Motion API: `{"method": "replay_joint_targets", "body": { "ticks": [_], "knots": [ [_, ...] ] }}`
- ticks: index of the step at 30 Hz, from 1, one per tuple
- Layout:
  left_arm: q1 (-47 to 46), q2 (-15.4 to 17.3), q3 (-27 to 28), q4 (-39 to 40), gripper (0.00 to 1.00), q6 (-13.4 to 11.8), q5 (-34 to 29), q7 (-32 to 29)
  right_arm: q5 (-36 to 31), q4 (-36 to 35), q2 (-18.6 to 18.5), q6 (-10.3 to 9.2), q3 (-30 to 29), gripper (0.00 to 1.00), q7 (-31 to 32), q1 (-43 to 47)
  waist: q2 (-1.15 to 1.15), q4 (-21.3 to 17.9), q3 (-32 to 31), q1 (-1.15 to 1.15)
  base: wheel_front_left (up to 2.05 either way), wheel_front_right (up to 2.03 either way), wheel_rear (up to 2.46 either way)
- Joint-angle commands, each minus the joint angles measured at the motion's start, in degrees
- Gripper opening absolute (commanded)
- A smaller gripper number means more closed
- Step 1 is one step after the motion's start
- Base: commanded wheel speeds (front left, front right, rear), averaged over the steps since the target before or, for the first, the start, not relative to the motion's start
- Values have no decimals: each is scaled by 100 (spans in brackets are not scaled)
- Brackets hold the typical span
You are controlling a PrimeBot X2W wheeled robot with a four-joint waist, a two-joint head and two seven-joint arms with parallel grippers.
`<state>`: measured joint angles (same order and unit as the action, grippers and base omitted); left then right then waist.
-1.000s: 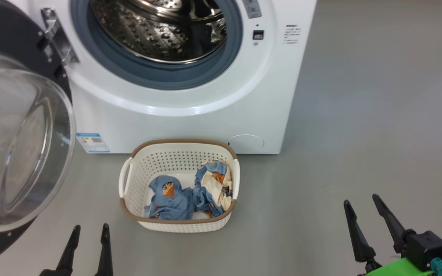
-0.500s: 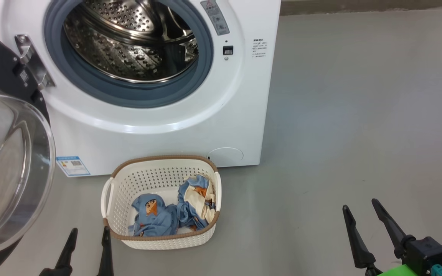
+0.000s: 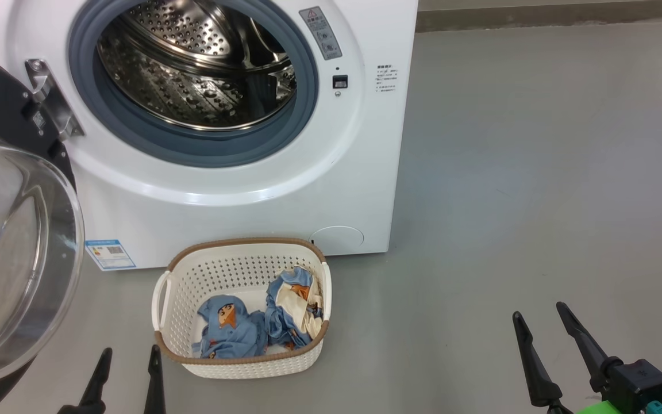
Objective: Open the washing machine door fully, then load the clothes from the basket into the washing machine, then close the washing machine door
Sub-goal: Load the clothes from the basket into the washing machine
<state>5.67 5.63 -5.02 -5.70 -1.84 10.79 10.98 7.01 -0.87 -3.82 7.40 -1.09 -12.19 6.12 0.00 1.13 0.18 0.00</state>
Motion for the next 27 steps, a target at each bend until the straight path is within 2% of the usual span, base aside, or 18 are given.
{"method": "replay_joint_targets", "body": {
  "ticks": [1, 20, 27],
  "knots": [
    [-132, 101, 186, 167, 100, -55, 73, -1, -44, -157, -31, 9, 112, 100, -12, -87, 0, 8, 10, 0, 0, 0, 0],
    [-183, 168, 154, 149, 100, -138, 100, 90, -31, -101, -18, 9, 98, 100, -42, -120, 0, 12, 51, 0, 1, -1, 0],
    [-193, 165, 147, 113, 100, -231, 102, 64, -21, -94, -17, 9, 102, 100, -55, -119, 0, 22, 39, 0, 69, -69, 0]
  ]
}}
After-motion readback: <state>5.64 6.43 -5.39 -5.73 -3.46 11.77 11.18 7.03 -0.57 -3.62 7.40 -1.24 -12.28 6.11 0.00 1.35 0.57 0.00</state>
